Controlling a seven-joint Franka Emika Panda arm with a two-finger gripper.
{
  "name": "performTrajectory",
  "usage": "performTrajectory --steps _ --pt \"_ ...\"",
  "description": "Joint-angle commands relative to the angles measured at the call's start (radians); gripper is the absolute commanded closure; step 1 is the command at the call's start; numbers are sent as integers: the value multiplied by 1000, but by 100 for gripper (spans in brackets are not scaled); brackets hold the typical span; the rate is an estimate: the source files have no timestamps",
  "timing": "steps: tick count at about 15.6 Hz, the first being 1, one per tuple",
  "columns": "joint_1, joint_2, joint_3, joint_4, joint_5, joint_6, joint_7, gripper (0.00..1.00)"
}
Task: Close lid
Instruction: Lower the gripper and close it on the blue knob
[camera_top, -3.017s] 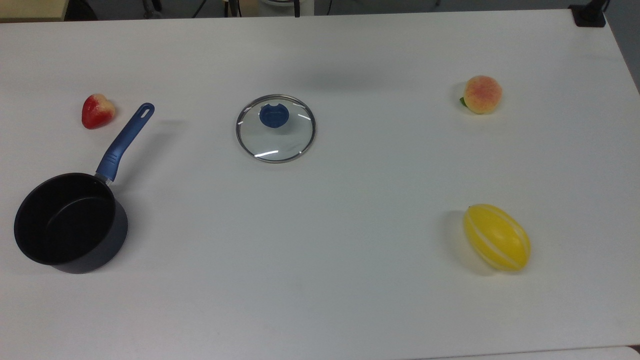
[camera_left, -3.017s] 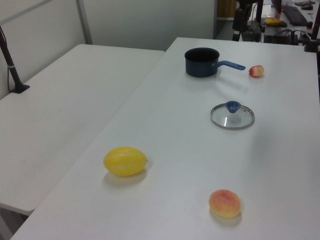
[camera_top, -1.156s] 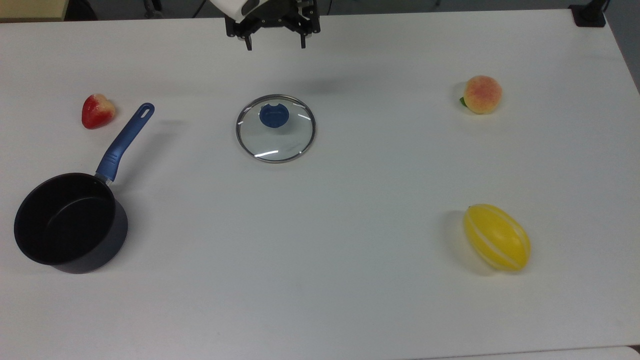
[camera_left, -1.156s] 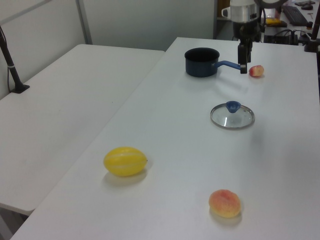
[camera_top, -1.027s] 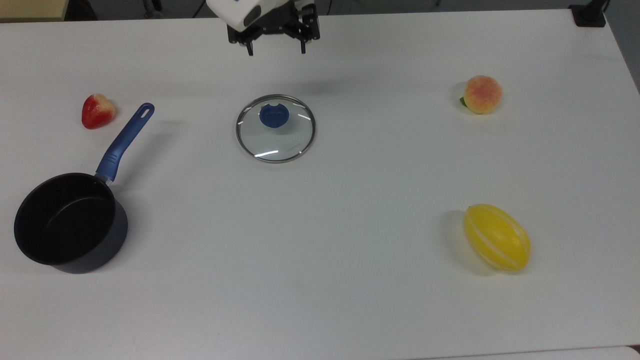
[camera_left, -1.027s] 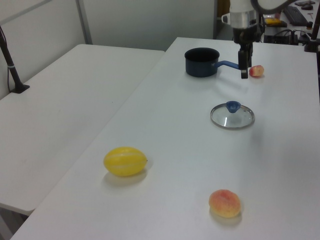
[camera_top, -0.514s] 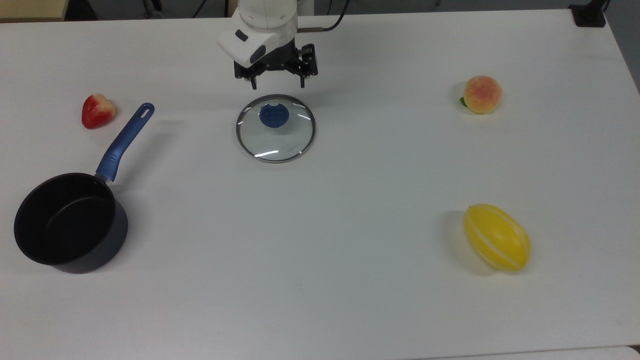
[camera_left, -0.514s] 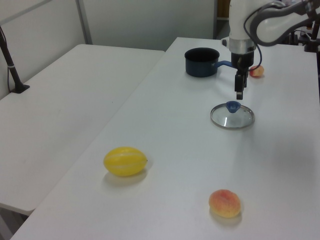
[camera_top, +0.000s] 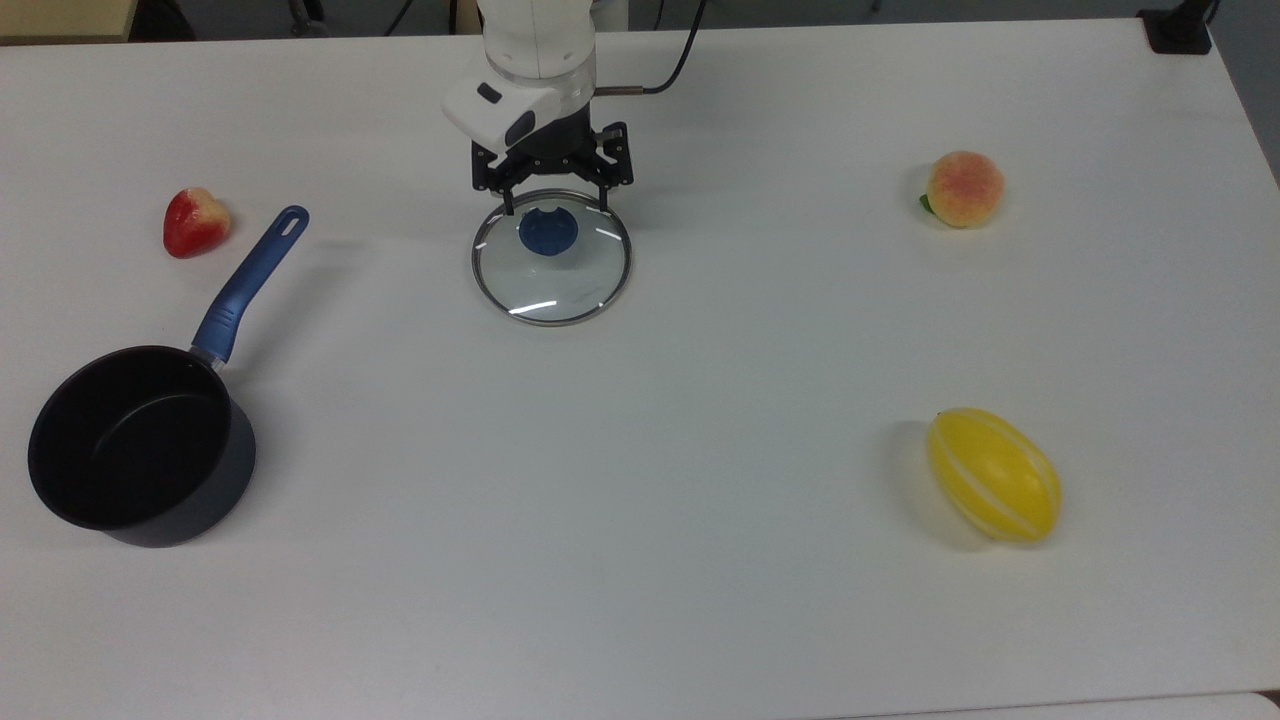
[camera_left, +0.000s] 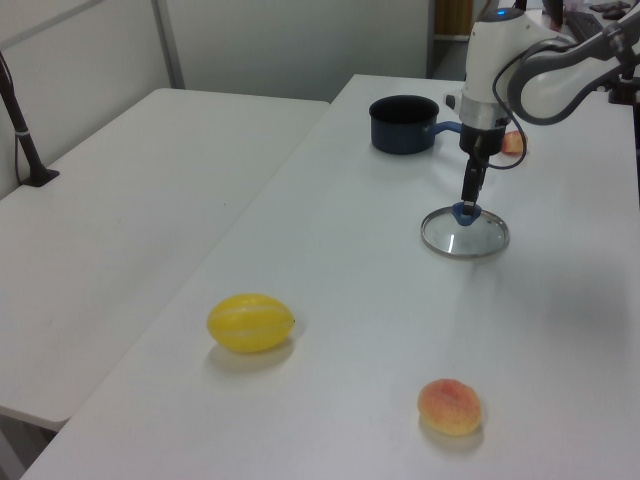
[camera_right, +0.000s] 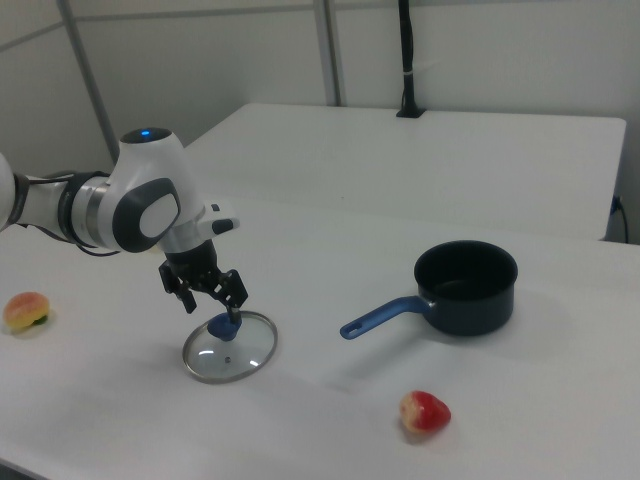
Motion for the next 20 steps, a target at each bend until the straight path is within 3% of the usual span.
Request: performTrajectory --steps 1,6,10,12,15,16,17,20 --pt "14 38 -9 -14 -23 78 15 0" --pt "11 70 -9 -14 -46 131 20 0" --pt "8 75 -9 -14 -68 130 20 17" --pt "8 75 -9 -14 -68 128 20 36" --pt "8 73 -9 -13 -68 122 20 78" --pt "8 72 -9 -13 -68 119 20 86" --pt "8 72 -9 -13 -68 118 21 92" --pt "8 69 -9 -10 -68 107 23 96"
